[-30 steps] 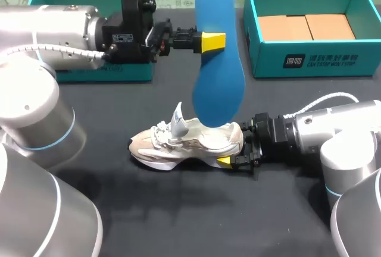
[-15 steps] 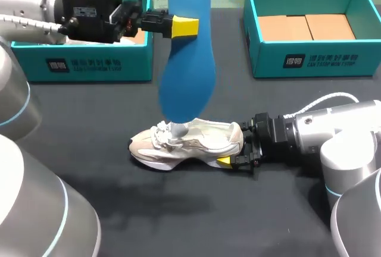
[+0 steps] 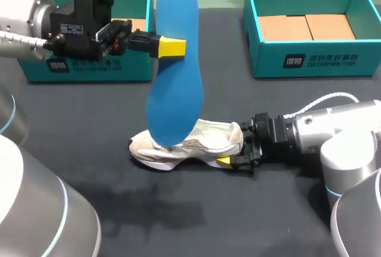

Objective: Take the shoe out of the shoebox, open the shoe tongue, remove and reinsert the insole, then place the shoe into the shoebox

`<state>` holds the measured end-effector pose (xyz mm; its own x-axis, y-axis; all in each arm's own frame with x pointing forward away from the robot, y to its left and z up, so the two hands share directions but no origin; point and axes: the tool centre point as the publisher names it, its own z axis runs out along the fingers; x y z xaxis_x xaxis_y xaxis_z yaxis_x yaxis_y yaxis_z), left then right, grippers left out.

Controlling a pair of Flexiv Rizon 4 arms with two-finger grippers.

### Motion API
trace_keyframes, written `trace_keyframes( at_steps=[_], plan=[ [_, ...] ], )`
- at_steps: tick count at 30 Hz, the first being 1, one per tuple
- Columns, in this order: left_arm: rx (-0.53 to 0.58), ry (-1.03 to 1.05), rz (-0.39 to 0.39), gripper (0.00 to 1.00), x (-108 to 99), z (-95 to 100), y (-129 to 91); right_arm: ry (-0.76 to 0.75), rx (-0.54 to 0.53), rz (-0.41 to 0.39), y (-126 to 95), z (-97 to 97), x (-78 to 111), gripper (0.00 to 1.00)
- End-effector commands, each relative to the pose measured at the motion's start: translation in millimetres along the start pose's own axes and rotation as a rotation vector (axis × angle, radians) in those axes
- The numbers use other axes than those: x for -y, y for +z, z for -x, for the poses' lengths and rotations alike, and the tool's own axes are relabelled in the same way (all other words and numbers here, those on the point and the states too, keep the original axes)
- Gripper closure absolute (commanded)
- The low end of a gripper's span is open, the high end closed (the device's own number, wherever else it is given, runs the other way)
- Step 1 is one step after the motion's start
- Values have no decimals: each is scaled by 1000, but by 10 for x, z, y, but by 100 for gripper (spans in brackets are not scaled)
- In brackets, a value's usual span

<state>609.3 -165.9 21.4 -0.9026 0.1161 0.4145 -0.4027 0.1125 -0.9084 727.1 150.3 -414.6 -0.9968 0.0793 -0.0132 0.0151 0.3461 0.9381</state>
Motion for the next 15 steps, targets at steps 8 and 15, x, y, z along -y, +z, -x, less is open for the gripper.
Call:
trace_keyframes(
  at_steps=[8,15],
  plan=[
    [4,1,-6,100,-32,-18,5,1,0,-5,21,-10,14,100],
    [4,1,-6,100,-32,-18,5,14,5,-31,-14,-13,12,100]
  ],
)
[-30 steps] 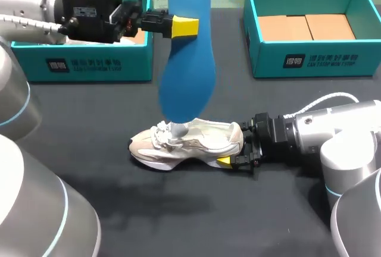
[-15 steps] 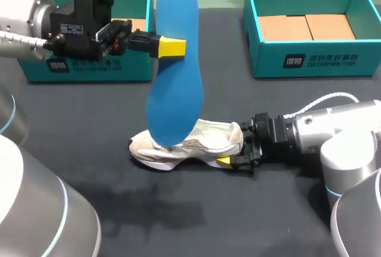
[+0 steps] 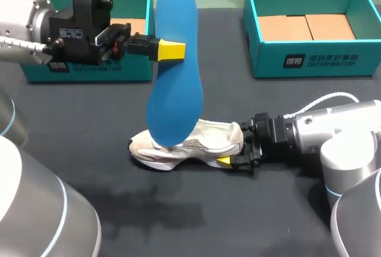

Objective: Take the shoe out of the shoebox, open the shoe tongue, remove and reinsert the insole, then place the shoe into the shoebox

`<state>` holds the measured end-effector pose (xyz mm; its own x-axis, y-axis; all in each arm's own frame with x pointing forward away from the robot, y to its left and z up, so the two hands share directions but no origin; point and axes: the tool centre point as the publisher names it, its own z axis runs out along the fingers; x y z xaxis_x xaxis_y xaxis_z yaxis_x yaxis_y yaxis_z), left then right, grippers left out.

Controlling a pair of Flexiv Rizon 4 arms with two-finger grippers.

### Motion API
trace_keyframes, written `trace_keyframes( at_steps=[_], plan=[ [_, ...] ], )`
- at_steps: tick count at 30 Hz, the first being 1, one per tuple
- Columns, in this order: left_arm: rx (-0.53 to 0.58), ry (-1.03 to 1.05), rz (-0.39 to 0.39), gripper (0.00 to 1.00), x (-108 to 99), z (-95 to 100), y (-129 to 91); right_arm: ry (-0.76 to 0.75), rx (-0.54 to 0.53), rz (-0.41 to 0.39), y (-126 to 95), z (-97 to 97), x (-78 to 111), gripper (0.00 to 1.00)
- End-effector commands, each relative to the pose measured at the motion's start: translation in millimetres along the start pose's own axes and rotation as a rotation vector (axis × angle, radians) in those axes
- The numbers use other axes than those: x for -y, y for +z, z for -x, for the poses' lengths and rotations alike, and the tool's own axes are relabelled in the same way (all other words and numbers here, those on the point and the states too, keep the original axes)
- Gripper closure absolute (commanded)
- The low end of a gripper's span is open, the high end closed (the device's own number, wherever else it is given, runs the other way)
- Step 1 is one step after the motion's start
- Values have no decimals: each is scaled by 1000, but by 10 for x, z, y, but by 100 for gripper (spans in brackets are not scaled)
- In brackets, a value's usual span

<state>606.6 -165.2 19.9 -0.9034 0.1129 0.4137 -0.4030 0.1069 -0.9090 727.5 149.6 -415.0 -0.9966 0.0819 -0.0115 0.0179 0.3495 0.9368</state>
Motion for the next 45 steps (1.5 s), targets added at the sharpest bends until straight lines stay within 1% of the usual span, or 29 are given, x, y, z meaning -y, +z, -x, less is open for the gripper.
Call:
trace_keyframes(
  at_steps=[1,2,3,4,9,12,17,25,27,34,37,45],
  plan=[
    [0,0,0,100,-7,1,7,12,5,-29,-22,-25,4,73],
    [0,0,0,100,-7,1,7,20,9,-34,-39,-33,0,51],
    [0,0,0,100,-7,1,7,23,9,-49,-59,-39,-3,2],
    [0,0,0,100,-7,1,7,25,10,-54,-76,-45,-6,0],
    [0,0,0,100,-7,1,7,43,23,-106,-194,-79,-39,0],
    [0,0,0,100,-7,1,7,54,24,-159,-253,-88,-73,0],
    [0,0,0,100,-7,1,7,79,10,-273,-348,-81,-138,0],
    [0,0,0,100,-7,1,7,165,-20,-532,-495,-58,-228,0],
    [0,0,0,100,-7,1,7,178,-28,-580,-505,-56,-272,0],
    [0,0,0,100,-7,1,7,244,-43,-808,-496,-50,-463,0],
    [0,0,0,100,-7,1,7,309,-29,-975,-487,-48,-555,0],
    [0,0,0,100,-7,1,7,309,-29,-975,-487,-48,-555,0]
  ],
)
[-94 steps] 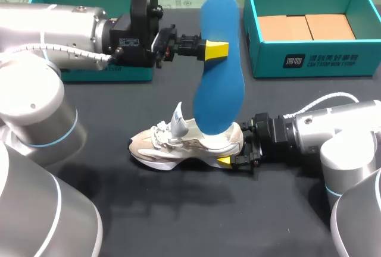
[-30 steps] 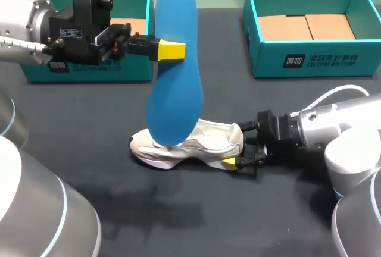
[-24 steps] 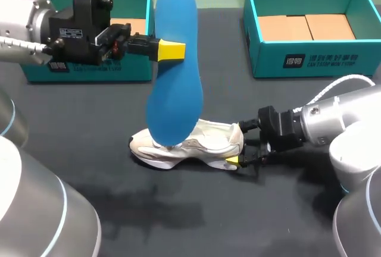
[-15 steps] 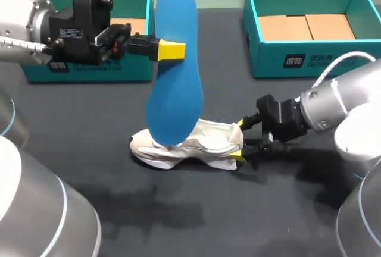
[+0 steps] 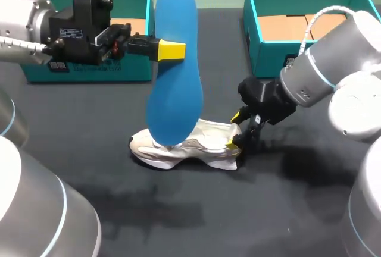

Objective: Take the shoe out of the shoebox, open the shoe tongue, remove and reinsert the insole, then place the shoe into the shoebox

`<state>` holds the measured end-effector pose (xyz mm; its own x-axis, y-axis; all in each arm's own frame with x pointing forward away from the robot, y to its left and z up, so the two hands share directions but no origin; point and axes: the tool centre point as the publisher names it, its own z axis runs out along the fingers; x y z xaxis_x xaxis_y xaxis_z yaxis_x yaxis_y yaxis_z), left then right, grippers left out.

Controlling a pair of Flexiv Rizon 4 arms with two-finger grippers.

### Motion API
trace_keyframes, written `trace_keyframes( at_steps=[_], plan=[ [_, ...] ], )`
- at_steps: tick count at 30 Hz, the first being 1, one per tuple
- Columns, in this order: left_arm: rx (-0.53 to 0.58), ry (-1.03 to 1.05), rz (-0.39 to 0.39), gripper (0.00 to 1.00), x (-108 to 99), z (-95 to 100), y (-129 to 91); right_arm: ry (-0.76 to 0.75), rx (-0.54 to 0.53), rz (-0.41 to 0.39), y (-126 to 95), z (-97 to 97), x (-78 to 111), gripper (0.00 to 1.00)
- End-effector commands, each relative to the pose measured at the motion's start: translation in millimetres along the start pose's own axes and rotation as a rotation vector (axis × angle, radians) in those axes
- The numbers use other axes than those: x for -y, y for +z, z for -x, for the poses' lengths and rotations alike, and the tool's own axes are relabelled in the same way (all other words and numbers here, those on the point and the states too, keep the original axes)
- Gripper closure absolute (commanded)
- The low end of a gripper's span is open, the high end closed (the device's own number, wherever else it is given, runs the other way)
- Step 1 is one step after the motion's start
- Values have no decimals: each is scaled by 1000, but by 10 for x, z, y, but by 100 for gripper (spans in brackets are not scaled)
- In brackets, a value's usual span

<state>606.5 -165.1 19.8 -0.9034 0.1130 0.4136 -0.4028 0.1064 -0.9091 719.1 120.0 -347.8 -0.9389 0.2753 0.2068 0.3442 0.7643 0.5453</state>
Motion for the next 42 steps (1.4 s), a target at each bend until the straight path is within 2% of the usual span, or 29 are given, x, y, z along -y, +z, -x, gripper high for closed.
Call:
trace_keyframes(
  at_steps=[1,7,11,19,26,33,38,42],
  plan=[
    [0,0,0,100,-6,1,7,2,5,-380,8,-9,-42,0],
    [0,0,0,100,-6,1,7,2,5,-380,8,-9,-42,0],
    [0,0,0,100,-6,1,7,61,18,-479,29,-41,-166,0],
    [0,0,0,100,-6,1,7,136,82,-547,-74,-169,-357,0],
    [0,0,0,100,-6,1,7,145,116,-620,-95,-164,-479,0],
    [0,0,0,100,-6,1,7,144,140,-636,-113,-172,-508,0],
    [0,0,0,100,-6,1,7,141,130,-612,-69,-130,-523,0],
    [0,0,0,100,-6,1,7,133,141,-606,-34,-86,-621,0]
  ],
)
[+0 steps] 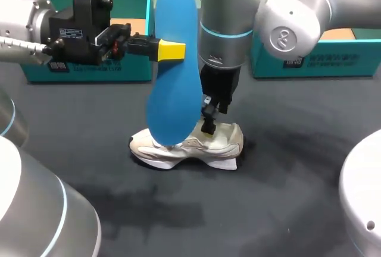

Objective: Take the shoe out of the shoebox, open the shoe tongue, remove and reinsert the insole, then place the shoe into the shoebox

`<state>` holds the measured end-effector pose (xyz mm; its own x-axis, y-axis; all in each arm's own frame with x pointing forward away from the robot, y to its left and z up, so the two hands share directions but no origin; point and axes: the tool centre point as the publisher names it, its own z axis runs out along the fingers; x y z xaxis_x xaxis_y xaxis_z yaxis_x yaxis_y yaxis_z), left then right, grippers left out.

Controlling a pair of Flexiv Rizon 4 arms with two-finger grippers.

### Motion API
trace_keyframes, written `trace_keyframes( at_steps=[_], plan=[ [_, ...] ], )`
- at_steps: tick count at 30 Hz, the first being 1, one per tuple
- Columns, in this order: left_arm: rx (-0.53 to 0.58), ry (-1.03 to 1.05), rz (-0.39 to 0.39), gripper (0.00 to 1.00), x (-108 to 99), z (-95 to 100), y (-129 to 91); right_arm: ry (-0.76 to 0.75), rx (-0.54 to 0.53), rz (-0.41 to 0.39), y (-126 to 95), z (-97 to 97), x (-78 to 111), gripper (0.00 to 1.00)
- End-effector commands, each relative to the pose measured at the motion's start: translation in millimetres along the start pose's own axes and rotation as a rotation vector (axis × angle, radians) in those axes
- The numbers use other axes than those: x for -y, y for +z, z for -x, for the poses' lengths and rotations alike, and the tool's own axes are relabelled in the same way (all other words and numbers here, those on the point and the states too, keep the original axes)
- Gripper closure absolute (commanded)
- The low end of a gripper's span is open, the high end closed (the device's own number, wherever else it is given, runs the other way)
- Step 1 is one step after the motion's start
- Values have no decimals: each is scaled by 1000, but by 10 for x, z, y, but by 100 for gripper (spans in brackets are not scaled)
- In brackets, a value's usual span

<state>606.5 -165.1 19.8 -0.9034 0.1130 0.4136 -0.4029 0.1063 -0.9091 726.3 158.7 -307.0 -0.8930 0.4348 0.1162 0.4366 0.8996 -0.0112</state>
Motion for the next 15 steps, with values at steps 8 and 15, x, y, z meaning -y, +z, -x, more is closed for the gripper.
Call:
trace_keyframes(
  at_steps=[8,15],
  plan=[
    [0,0,0,100,-5,1,7,-32,13,-39,85,124,-322,0],
    [0,0,0,100,-5,1,7,-45,6,-34,232,130,-421,0]
  ],
)
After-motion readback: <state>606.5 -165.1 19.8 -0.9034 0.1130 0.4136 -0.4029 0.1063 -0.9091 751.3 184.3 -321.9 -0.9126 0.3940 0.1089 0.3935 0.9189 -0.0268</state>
